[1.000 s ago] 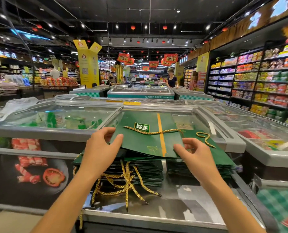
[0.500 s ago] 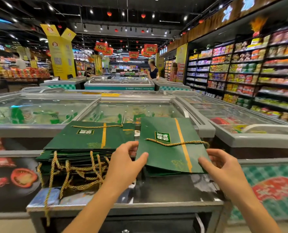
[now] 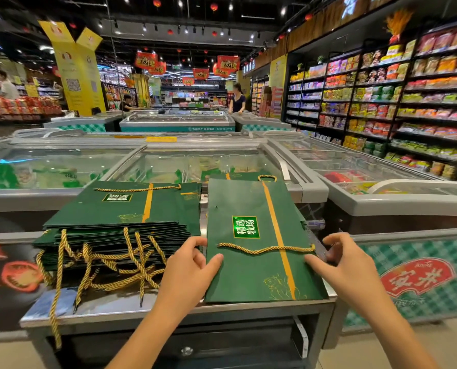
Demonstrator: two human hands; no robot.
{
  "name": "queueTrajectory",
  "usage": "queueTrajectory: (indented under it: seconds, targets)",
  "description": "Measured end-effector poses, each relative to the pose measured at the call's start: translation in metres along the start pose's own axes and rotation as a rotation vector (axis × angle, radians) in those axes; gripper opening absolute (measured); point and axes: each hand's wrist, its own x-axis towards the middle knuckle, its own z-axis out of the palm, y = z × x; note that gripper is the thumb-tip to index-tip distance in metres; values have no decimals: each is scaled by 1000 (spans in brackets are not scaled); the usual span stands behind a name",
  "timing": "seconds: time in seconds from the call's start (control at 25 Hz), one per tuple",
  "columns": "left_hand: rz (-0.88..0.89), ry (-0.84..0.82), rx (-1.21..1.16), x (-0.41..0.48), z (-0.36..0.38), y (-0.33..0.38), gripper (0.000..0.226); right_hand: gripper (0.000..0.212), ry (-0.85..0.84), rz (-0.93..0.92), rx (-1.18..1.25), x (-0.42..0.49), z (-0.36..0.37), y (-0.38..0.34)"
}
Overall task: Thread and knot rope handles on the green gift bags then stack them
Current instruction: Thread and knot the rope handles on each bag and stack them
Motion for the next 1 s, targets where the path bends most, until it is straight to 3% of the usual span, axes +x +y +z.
queueTrajectory:
  seconds: [0.12, 0.28, 0.4, 0.56, 0.72, 0.88, 1.0]
  targets:
    - [32, 9, 36, -1, 0, -5, 26, 44, -40, -62, -96, 10, 6, 3]
    - [34, 20, -7, 0, 2, -6, 19, 10, 5, -105, -112, 13, 13, 5]
    - [21, 28, -44, 0, 5, -7, 22, 5, 51, -114, -82, 12, 13, 2]
    - [29, 23, -36, 1, 6, -10, 36, 13, 42, -82, -57, 15, 19, -1]
    - [16, 10, -67, 3, 7, -11, 31, 10, 105, 17, 101, 17, 20, -2]
    - [-25, -42, -140, 7, 5, -10, 14, 16, 178, -83, 184, 15, 22, -7]
    - [-52, -88, -178, 7, 3, -11, 20, 25, 173, -150, 389, 17, 24, -22]
